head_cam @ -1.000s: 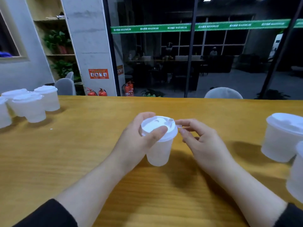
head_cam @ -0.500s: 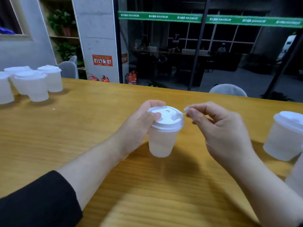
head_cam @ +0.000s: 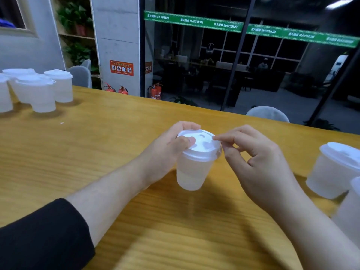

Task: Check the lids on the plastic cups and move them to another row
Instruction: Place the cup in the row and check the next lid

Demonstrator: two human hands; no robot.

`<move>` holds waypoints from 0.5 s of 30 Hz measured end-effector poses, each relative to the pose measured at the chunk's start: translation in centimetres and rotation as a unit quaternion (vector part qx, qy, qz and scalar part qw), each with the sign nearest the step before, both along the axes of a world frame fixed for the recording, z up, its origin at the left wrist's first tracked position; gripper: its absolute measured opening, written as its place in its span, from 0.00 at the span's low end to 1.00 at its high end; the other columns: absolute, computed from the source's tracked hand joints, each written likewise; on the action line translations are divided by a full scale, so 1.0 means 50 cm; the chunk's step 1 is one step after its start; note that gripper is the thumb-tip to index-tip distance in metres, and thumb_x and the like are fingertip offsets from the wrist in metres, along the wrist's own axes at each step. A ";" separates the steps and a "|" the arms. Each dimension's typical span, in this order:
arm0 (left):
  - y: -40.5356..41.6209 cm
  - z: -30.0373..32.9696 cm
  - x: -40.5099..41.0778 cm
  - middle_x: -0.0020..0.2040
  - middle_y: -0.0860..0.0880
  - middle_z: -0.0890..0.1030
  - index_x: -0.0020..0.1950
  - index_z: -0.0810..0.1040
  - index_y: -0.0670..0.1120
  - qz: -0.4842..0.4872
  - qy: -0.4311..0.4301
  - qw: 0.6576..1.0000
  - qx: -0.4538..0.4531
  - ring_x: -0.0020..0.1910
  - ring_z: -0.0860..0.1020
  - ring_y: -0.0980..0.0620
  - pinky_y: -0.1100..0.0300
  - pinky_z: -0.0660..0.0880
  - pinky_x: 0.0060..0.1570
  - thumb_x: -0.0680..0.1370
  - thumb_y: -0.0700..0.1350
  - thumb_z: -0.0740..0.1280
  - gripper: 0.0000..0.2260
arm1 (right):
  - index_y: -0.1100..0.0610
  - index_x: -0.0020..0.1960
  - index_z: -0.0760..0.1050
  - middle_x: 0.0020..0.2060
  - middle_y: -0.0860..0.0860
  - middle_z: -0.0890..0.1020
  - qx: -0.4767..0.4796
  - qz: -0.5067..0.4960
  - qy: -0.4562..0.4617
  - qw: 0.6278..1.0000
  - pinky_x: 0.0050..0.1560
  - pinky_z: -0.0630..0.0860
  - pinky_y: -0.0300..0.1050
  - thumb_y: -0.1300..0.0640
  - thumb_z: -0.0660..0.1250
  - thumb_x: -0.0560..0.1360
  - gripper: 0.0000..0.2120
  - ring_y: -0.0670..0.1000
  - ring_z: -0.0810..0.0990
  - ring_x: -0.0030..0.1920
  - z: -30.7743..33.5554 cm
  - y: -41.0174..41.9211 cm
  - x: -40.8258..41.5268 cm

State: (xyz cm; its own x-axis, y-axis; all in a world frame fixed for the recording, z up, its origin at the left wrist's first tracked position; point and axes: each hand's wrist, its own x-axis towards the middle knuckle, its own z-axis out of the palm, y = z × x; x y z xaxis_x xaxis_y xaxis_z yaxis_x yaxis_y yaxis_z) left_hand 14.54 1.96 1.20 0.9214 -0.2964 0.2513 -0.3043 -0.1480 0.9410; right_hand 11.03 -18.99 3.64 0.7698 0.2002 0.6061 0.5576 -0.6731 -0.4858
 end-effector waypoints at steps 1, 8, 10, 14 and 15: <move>0.000 0.000 0.000 0.59 0.55 0.83 0.65 0.75 0.61 -0.001 0.002 1.000 -0.002 0.57 0.81 0.56 0.61 0.78 0.54 0.76 0.56 0.60 0.18 | 0.46 0.58 0.83 0.50 0.39 0.79 -0.018 -0.008 -0.005 1.000 0.50 0.71 0.33 0.51 0.62 0.79 0.13 0.42 0.76 0.56 0.002 -0.001 -0.003; 0.001 -0.003 0.001 0.57 0.57 0.84 0.65 0.75 0.60 -0.004 0.000 1.000 -0.008 0.56 0.82 0.56 0.56 0.78 0.57 0.77 0.57 0.61 0.17 | 0.44 0.64 0.82 0.50 0.39 0.78 -0.100 -0.056 -0.056 0.992 0.48 0.75 0.44 0.44 0.59 0.80 0.18 0.45 0.74 0.53 0.004 -0.001 -0.016; 0.001 -0.003 0.001 0.57 0.57 0.83 0.66 0.75 0.60 -0.005 -0.003 1.000 -0.007 0.56 0.82 0.56 0.55 0.79 0.57 0.77 0.57 0.60 0.17 | 0.45 0.64 0.82 0.49 0.40 0.78 -0.112 -0.068 -0.069 0.989 0.46 0.76 0.49 0.41 0.58 0.80 0.20 0.46 0.74 0.52 0.003 0.003 -0.018; 0.001 -0.001 -0.001 0.58 0.54 0.83 0.65 0.75 0.61 -0.005 -0.006 1.000 -0.005 0.57 0.82 0.53 0.50 0.78 0.59 0.78 0.57 0.60 0.16 | 0.48 0.60 0.85 0.47 0.43 0.79 -0.116 -0.088 -0.095 0.985 0.41 0.77 0.53 0.38 0.58 0.80 0.23 0.49 0.75 0.49 0.001 0.016 -0.022; 0.001 -0.002 -0.001 0.58 0.54 0.83 0.65 0.75 0.61 -0.003 -0.005 1.000 -0.005 0.57 0.82 0.53 0.50 0.78 0.59 0.78 0.57 0.60 0.16 | 0.49 0.59 0.85 0.47 0.44 0.79 -0.112 -0.092 -0.103 0.984 0.40 0.77 0.54 0.38 0.58 0.80 0.22 0.50 0.75 0.49 -0.001 0.019 -0.022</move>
State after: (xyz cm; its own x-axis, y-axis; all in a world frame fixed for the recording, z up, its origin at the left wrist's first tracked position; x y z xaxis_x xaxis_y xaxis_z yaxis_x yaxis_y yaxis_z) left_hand 14.51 1.99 1.09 0.9171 -0.2987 0.2639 -0.3147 -0.1364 0.9393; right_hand 9.95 -18.04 3.58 0.6703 0.2154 0.7102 0.4883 -0.8487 -0.2034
